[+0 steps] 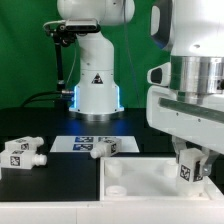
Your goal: Assemble one leg
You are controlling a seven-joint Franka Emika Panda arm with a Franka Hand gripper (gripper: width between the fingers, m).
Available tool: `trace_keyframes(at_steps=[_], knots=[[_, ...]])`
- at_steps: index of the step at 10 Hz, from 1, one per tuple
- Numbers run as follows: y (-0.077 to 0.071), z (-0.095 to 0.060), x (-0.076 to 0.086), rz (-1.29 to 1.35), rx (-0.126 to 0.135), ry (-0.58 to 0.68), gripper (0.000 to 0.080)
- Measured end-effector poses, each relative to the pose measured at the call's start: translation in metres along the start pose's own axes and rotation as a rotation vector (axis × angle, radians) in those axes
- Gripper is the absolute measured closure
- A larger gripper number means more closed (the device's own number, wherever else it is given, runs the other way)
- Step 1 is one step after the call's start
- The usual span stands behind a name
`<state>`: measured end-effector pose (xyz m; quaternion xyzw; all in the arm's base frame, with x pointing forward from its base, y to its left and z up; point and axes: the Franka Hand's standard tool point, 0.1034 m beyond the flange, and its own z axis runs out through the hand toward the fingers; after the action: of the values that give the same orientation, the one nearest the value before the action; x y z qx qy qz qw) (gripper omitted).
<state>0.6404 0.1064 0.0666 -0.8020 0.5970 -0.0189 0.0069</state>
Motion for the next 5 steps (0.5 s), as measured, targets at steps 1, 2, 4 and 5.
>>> trace_keyframes(at_steps=[1,2,4,5], knots=[[0.0,0.0002,0.0008,0.18,0.0,-0.02,0.0514],[-0.0019,-0.0002,-0.0018,0.338,0.005,-0.036,0.0514],[-0.0046,0.0008,-0.0048,0.54,0.029,-0.055,0.0512],[-0.0049,0.0007,-0.0056,0.595,0.031,-0.056,0.0512]])
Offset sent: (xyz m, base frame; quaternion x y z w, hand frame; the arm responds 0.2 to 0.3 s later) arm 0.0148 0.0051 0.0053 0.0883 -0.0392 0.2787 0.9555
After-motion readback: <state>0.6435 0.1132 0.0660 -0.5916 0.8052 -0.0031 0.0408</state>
